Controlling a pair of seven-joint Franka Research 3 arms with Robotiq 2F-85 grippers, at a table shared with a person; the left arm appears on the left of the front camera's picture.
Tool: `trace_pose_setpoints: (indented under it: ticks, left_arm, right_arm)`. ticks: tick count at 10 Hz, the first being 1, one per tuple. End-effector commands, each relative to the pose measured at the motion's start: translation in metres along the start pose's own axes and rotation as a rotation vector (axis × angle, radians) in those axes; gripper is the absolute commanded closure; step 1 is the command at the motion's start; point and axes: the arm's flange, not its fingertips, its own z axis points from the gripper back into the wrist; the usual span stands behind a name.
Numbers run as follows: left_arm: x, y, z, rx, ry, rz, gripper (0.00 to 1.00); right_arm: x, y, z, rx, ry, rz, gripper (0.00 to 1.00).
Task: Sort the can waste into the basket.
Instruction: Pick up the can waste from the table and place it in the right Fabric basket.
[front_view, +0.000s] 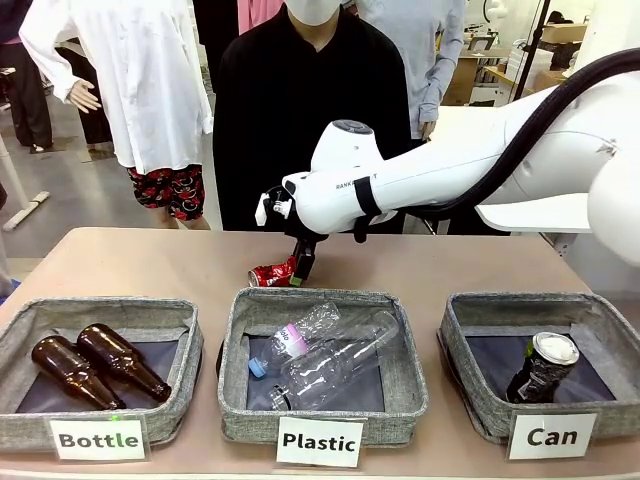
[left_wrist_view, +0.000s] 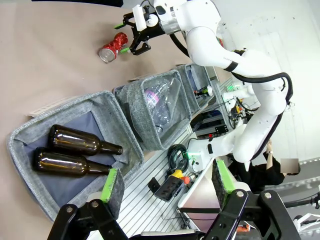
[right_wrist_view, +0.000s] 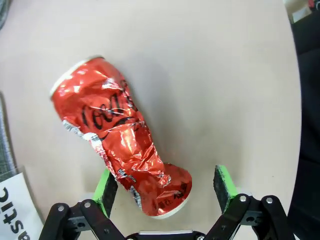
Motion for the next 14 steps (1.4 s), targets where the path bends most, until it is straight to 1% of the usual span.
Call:
trace_pose_setpoints:
  ticks: [1, 5, 8, 11, 14]
  left_arm:
    - [-0.001, -0.001, 0.001, -0.006, 0.004, -0.010, 0.08]
    - [-0.001, -0.001, 0.001, -0.006, 0.004, -0.010, 0.08]
    - [-0.001, -0.001, 0.001, -0.006, 0.004, -0.010, 0.08]
    - [-0.001, -0.001, 0.001, -0.006, 0.004, -0.010, 0.08]
    - [-0.001, -0.001, 0.001, -0.006, 0.004, -0.010, 0.08]
  right_arm:
    - [0.000, -0.013, -0.006, 0.054, -0.016, -0.007, 0.00]
    - [0.004, -0.011, -0.009, 0.088, -0.014, 0.013, 0.00]
    - [0.013, -0.005, -0.015, 0.111, -0.002, 0.065, 0.00]
    - [0.027, -0.001, -0.018, 0.112, 0.055, 0.146, 0.00]
    - [0.034, 0.002, -0.024, 0.131, 0.065, 0.169, 0.00]
